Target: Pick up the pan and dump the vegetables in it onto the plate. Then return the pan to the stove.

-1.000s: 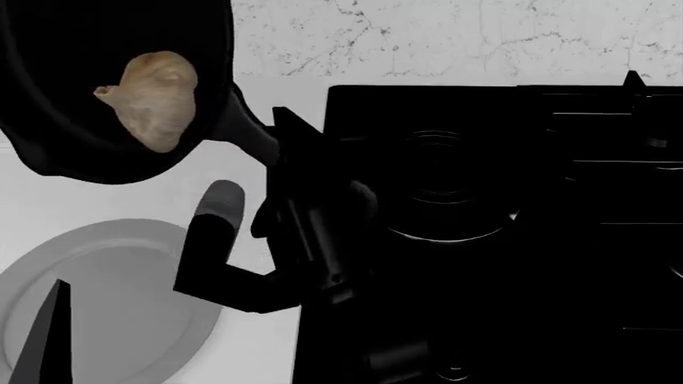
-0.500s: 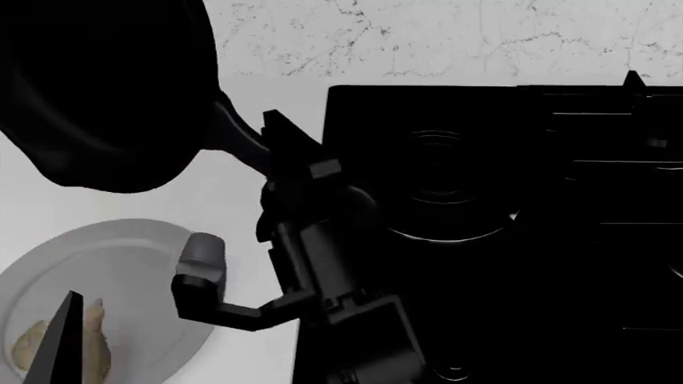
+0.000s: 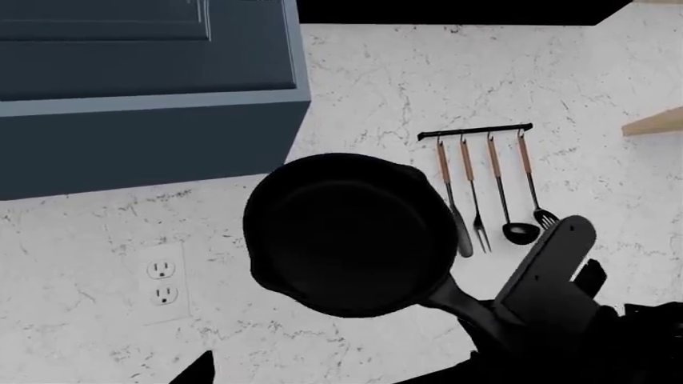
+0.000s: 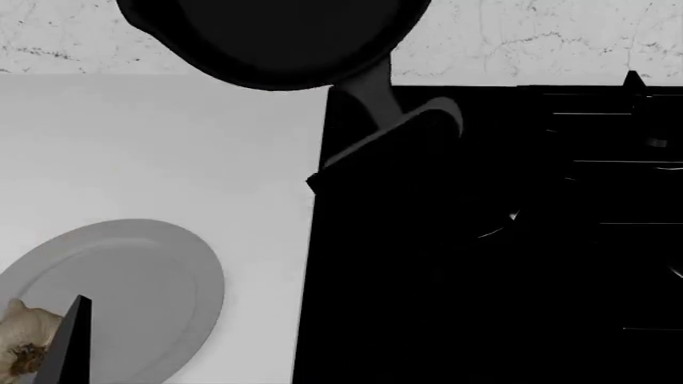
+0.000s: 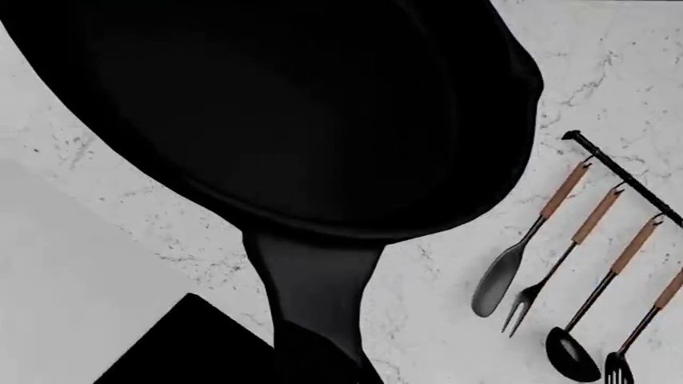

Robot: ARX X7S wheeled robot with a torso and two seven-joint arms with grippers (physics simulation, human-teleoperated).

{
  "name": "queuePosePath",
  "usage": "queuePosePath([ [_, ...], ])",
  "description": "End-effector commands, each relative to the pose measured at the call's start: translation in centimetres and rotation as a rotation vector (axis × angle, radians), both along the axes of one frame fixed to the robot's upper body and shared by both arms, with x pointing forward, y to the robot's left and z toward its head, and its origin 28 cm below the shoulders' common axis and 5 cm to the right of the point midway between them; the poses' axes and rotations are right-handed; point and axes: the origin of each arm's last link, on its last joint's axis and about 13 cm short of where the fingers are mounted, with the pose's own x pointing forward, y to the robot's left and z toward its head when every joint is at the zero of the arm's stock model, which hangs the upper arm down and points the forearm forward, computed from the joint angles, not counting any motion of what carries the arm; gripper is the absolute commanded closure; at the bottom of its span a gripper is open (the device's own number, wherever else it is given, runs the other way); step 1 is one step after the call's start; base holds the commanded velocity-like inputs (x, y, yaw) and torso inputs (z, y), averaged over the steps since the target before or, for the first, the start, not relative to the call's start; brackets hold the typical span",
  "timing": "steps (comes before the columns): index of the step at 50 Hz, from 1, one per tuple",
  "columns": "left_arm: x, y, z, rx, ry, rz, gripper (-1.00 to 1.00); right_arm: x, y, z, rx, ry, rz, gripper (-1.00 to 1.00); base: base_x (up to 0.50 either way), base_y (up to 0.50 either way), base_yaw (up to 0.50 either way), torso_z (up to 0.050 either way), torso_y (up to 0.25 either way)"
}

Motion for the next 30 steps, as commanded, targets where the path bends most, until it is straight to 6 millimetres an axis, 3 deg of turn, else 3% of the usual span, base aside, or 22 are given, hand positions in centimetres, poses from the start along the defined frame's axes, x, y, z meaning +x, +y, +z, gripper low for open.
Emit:
queuePosePath([
  [1,-0.1,-0.1,0.2,-0.031,0.005,-0.018,-1.0,-1.5,-1.7,0.6,0.268,0.138,0.074,1.0,0.0,0.0,0.0,0.0,0.0],
  [7,-0.1,-0.1,0.1,-0.029,0.006,-0.015,-1.0,-3.0,-2.4,0.7,0.319,0.246,0.134,1.0,0.0,0.0,0.0,0.0,0.002],
  [12,-0.2,0.0,0.1,-0.029,0.003,-0.011,-1.0,-4.3,-3.7,1.9,0.331,0.263,0.125,1.0,0.0,0.0,0.0,0.002,0.002],
  [17,-0.2,-0.2,-0.1,-0.027,0.006,-0.014,-1.0,-7.9,-4.2,3.9,0.307,0.273,0.085,1.0,0.0,0.0,0.0,0.0,0.002],
  [30,-0.2,-0.2,-0.1,-0.029,0.009,-0.017,-1.0,-10.2,-7.4,3.0,0.335,0.351,-0.038,1.0,0.0,0.0,0.0,0.0,0.002],
])
